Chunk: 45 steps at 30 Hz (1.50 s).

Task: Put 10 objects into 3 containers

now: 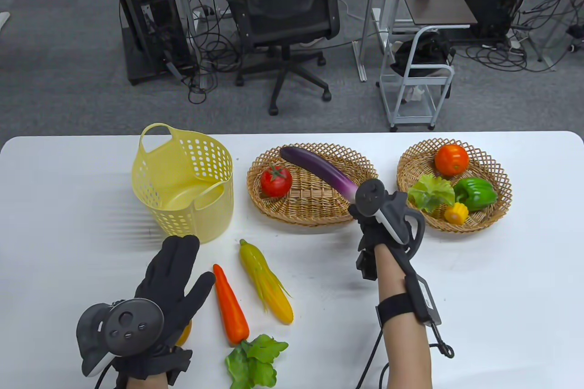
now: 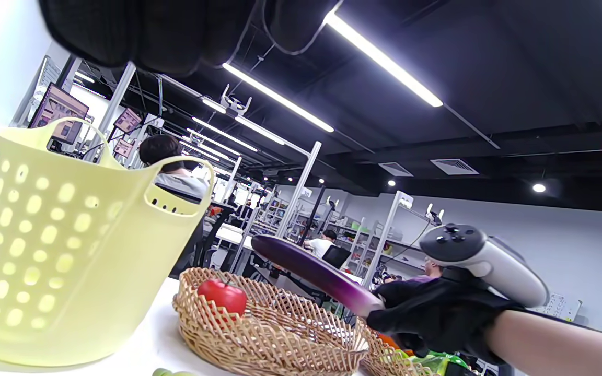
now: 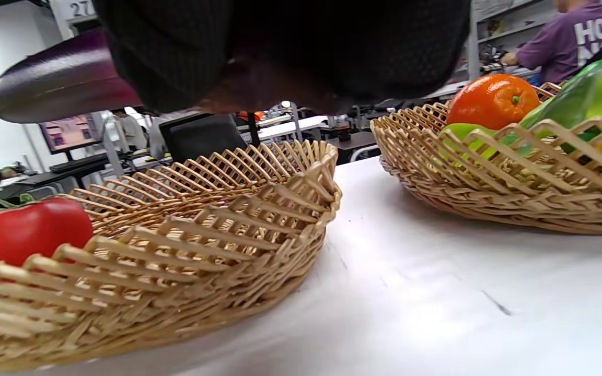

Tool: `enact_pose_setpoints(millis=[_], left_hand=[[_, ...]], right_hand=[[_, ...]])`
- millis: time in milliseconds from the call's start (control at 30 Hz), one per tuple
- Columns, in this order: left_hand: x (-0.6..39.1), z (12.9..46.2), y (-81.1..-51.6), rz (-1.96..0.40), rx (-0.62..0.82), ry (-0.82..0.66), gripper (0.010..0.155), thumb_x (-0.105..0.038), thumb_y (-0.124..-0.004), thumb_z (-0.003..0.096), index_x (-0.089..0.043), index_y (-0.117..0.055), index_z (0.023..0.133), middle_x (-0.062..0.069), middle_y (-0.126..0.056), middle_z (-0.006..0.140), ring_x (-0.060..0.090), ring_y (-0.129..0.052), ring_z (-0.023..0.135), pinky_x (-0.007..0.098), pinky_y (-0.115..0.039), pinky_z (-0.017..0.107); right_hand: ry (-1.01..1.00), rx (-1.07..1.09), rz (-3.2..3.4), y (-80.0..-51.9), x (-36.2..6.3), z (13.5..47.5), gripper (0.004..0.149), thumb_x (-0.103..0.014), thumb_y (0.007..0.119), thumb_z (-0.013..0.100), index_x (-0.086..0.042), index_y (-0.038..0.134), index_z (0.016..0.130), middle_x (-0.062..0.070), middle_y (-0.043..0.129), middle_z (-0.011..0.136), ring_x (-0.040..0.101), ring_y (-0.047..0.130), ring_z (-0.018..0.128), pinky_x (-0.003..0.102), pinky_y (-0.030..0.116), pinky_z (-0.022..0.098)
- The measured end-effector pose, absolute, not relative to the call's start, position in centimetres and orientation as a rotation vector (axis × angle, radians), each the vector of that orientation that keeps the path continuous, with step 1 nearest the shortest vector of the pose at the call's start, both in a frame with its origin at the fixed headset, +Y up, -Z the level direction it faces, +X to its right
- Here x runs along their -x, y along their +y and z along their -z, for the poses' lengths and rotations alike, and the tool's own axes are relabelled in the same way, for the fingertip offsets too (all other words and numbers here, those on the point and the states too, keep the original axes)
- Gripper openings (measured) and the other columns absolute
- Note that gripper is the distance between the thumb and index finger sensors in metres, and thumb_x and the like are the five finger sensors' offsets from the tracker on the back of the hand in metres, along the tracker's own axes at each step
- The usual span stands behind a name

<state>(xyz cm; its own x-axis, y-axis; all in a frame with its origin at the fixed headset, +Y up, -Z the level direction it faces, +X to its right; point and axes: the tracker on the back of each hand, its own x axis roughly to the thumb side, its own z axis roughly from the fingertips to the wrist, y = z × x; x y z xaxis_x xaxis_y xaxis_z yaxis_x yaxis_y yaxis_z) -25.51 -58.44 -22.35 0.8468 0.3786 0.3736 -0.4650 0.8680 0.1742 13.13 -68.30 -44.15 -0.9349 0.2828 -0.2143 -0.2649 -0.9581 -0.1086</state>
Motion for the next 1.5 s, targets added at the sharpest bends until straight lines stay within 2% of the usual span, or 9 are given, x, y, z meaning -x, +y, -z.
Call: enact_pose_setpoints(millis=[233, 533, 867, 1000, 1067, 1167, 1333, 1500], left_hand=[[25.5, 22.5, -58.5, -0.448, -0.262, -0.33, 0.077, -0.064, -0.046, 0.0664, -0.01, -0.049, 0.121, 0.033, -0.053, 0.119, 0.059, -0.064, 0.104, 0.068, -0.065, 0.066], [24.8, 22.7, -58.7, -0.416, -0.239, -0.326, 0.077, -0.064, -0.046, 0.0664, -0.01, -0.049, 0.121, 0.033, -0.053, 0.119, 0.059, -0.064, 0.104, 0.068, -0.066, 0.066], [24.5, 22.8, -58.8, -0.405, -0.229, -0.322, 0.077, -0.064, -0.046, 0.0664, -0.01, -0.049, 0.121, 0.033, -0.053, 0.119, 0.059, -0.064, 0.104, 0.068, -0.065, 0.066], [24.4, 22.8, -58.8, -0.396, -0.222, -0.331, 0.077, -0.064, -0.047, 0.066, -0.01, -0.049, 0.121, 0.033, -0.053, 0.119, 0.059, -0.064, 0.104, 0.068, -0.065, 0.067], [24.4, 22.9, -58.9, -0.403, -0.209, -0.348, 0.079, -0.066, -0.047, 0.0654, -0.01, -0.049, 0.121, 0.034, -0.053, 0.119, 0.06, -0.064, 0.105, 0.069, -0.065, 0.066], [24.2, 23.0, -59.0, -0.404, -0.195, -0.36, 0.08, -0.066, -0.046, 0.0652, -0.01, -0.049, 0.121, 0.035, -0.053, 0.119, 0.06, -0.064, 0.104, 0.069, -0.065, 0.066], [23.7, 23.6, -59.5, -0.393, -0.157, -0.367, 0.08, -0.067, -0.046, 0.0648, -0.011, -0.051, 0.121, 0.028, -0.057, 0.121, 0.06, -0.063, 0.105, 0.07, -0.065, 0.066], [23.6, 24.1, -59.8, -0.37, -0.141, -0.35, 0.081, -0.068, -0.047, 0.0644, -0.011, -0.05, 0.121, 0.031, -0.056, 0.12, 0.06, -0.063, 0.105, 0.07, -0.065, 0.066]], right_hand=[[-0.041, 0.43, -2.925, -69.5, -11.4, 46.5, 0.067, -0.043, 0.083, 0.05, -0.022, 0.055, 0.107, 0.008, 0.069, 0.099, 0.032, 0.078, 0.078, 0.039, 0.077, 0.055], [0.017, 0.387, -2.956, -70.6, -10.6, 47.0, 0.069, -0.043, 0.083, 0.049, -0.02, 0.053, 0.108, 0.009, 0.069, 0.101, 0.032, 0.079, 0.081, 0.041, 0.077, 0.057], [-0.043, 0.348, -2.843, -68.9, -13.0, 45.2, 0.069, -0.045, 0.078, 0.052, -0.019, 0.051, 0.11, 0.013, 0.062, 0.109, 0.038, 0.076, 0.088, 0.048, 0.074, 0.06], [-0.06, 0.253, -2.79, -67.3, -15.0, 42.9, 0.068, -0.052, 0.068, 0.056, -0.016, 0.051, 0.111, 0.018, 0.061, 0.109, 0.043, 0.073, 0.089, 0.051, 0.072, 0.06], [-0.113, 0.202, -2.754, -66.9, -15.8, 41.7, 0.067, -0.053, 0.066, 0.056, -0.015, 0.053, 0.11, 0.019, 0.063, 0.108, 0.044, 0.076, 0.086, 0.051, 0.073, 0.059], [-0.054, 0.113, -2.66, -66.8, -17.5, 39.3, 0.069, -0.055, 0.064, 0.057, -0.012, 0.054, 0.11, 0.021, 0.064, 0.107, 0.046, 0.076, 0.085, 0.052, 0.074, 0.057], [0.155, -0.065, -2.545, -68.6, -20.0, 34.7, 0.071, -0.058, 0.06, 0.059, -0.009, 0.056, 0.11, 0.025, 0.065, 0.107, 0.049, 0.074, 0.085, 0.054, 0.072, 0.058], [0.294, -0.112, -2.454, -70.9, -22.0, 31.5, 0.074, -0.059, 0.059, 0.059, -0.007, 0.054, 0.112, 0.028, 0.062, 0.108, 0.052, 0.073, 0.086, 0.056, 0.071, 0.059]])
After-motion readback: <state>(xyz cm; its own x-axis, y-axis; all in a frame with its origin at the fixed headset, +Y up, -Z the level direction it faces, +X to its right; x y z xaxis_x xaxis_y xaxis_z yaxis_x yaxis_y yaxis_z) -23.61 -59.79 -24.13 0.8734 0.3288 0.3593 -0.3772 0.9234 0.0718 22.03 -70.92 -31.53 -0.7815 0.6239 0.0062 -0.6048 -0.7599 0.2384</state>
